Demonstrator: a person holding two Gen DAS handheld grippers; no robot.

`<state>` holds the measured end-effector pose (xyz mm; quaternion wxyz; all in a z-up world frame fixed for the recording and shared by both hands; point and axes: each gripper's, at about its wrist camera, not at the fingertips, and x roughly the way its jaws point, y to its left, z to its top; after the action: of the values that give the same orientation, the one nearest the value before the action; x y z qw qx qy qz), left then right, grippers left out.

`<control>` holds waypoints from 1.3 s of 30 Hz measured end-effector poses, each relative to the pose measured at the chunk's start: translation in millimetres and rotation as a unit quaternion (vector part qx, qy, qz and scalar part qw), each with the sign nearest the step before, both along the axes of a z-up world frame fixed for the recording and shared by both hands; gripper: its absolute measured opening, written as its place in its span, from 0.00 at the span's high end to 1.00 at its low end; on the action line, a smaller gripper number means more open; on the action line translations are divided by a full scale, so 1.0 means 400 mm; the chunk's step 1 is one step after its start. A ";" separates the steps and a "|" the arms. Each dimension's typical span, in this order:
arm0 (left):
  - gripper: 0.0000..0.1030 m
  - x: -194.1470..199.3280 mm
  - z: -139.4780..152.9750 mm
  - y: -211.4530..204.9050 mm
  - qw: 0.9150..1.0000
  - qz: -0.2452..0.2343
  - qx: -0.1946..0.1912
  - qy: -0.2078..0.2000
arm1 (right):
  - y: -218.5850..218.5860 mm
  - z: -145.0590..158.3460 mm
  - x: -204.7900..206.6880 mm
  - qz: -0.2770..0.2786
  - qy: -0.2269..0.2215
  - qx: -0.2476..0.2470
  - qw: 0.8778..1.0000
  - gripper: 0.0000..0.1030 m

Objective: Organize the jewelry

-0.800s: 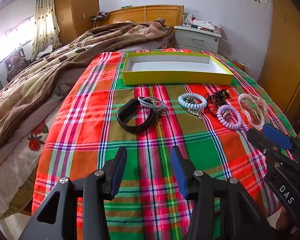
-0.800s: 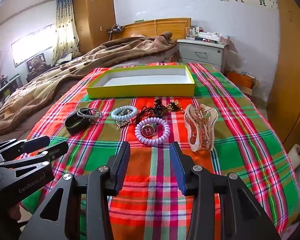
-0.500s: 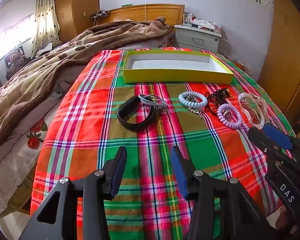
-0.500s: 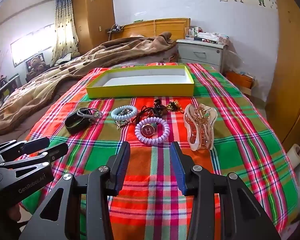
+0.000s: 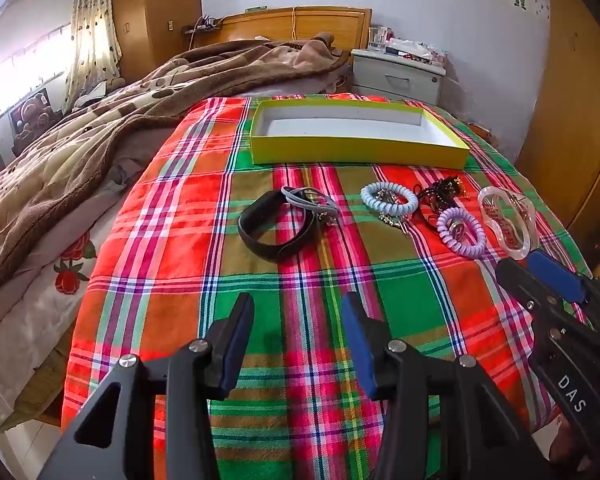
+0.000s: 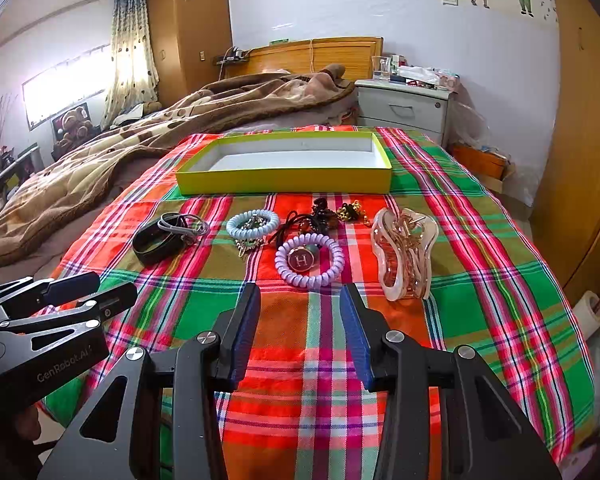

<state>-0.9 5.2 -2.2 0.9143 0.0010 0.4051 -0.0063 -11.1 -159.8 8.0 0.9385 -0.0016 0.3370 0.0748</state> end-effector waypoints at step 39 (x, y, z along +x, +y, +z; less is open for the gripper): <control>0.54 -0.006 0.003 0.012 1.000 0.007 -0.005 -0.001 | 0.002 0.000 -0.003 0.002 0.001 0.001 1.000 0.59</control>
<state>-3.4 10.0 -0.9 0.9146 -0.0066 0.4043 -0.0018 -12.2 -159.1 8.1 0.9382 -0.0011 0.3375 0.0766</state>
